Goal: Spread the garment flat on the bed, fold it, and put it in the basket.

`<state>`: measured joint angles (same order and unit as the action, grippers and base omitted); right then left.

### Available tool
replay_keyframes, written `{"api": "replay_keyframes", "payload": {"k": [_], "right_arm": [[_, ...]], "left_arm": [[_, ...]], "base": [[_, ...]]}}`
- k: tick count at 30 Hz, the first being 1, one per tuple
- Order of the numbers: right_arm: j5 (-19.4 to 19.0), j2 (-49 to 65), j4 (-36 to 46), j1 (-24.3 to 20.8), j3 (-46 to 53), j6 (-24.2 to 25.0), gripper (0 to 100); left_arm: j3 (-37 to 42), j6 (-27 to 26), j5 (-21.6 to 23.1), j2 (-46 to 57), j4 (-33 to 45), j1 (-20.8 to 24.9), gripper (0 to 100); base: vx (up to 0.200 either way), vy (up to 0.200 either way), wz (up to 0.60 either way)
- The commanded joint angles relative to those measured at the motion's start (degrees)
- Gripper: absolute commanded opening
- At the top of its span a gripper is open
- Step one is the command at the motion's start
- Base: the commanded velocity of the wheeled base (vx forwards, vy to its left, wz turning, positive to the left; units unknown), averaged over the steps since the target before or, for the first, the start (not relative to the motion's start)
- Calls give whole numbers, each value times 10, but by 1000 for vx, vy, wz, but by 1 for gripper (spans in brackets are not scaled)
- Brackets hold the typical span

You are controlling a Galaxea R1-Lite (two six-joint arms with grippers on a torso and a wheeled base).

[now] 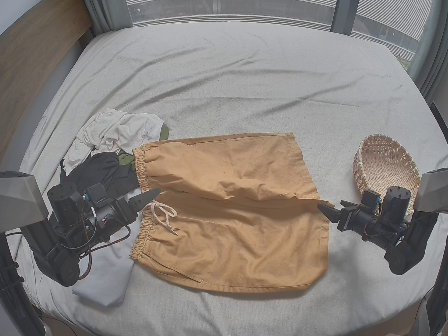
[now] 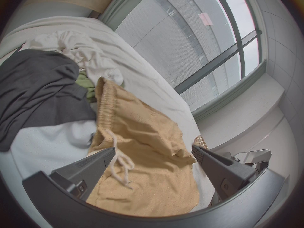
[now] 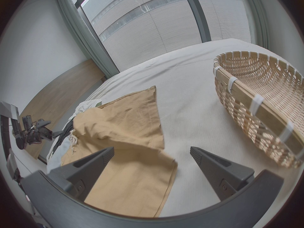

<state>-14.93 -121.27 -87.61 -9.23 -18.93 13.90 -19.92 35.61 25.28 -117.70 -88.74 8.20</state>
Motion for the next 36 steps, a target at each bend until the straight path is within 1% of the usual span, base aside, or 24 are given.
{"api": "replay_keyframes", "payload": {"k": [1,4,8,14,19,23,28,36], "right_arm": [[0,49,-1,-11,49,3,100],[0,49,-2,-11,66,3,100],[-1,48,-5,-20,86,5,100],[-1,46,-5,-21,86,6,100],[-1,44,-5,-22,86,6,100],[-1,46,-5,-22,84,6,100],[-1,46,-5,-20,84,6,100],[-2,47,-5,-19,82,6,100]], "left_arm": [[56,-1,2,2,0,-23,100],[107,-33,14,2,0,-32,100],[141,-66,30,-1,0,-53,100],[154,-70,34,-9,1,-79,100],[157,-70,33,-19,1,-80,100],[151,-72,34,-63,1,-78,100],[149,-70,34,-81,1,-74,100],[117,-68,35,-114,0,-71,100]], "base": [[0,0,0],[0,0,0],[0,0,0],[0,0,0],[0,0,0],[0,0,0],[0,0,0],[0,0,0]]}}
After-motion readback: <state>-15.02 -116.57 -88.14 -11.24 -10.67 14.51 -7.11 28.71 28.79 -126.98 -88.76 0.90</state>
